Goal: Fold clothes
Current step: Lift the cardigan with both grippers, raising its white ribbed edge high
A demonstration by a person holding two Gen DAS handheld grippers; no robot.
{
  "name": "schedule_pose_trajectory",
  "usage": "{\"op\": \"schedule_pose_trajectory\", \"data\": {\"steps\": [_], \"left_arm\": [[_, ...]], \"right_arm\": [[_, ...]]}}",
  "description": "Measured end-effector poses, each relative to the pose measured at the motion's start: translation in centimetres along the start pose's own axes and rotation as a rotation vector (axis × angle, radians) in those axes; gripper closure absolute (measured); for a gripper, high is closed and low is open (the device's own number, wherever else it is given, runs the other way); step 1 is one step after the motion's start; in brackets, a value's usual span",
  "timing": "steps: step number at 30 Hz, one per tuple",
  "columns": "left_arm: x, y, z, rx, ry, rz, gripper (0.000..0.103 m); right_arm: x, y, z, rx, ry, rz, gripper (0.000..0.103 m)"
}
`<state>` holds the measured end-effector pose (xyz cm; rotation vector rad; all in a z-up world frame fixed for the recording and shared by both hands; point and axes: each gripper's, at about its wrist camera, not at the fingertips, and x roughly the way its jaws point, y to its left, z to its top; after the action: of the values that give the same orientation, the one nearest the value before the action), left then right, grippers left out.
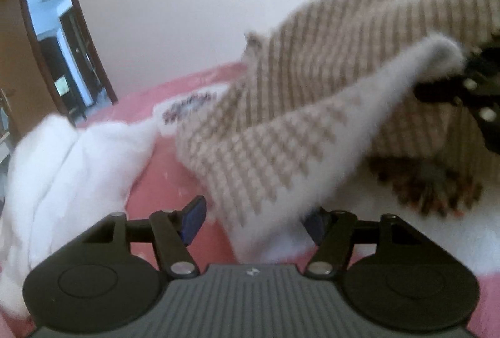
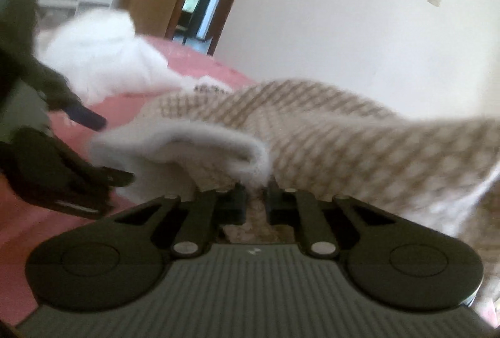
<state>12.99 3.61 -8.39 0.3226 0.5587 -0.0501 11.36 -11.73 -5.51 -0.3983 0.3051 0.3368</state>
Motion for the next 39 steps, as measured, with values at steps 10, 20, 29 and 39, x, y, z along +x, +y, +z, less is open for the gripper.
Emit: {"op": "schedule_pose_trajectory", "data": {"steps": [10,20,29,39], "left_arm": [[-8.4,0.0,4.6,0.042,-0.241,0.092,0.096],[-24.1,-0.8,8.8,0.194,-0.489,-0.029,0.096],[-36.5,-3.8,9.7,0.304,-0.678,-0.095,0.097],[-41.4,-2.7,12.3,0.239,-0.705,-0.199,0.096]], "right_arm": [[-6.7,-2.3,2.6,0.068,-0.101,-0.081,0.096],[-20.9,-4.2,5.4,0.12,-0.299,-0.224,0.096],[-34.2,-7.8,6.3,0.25,-0.466,-0.263,0.096],[-42.1,-11.3,7.2,0.382,-0.604,-0.181,0.096]]}}
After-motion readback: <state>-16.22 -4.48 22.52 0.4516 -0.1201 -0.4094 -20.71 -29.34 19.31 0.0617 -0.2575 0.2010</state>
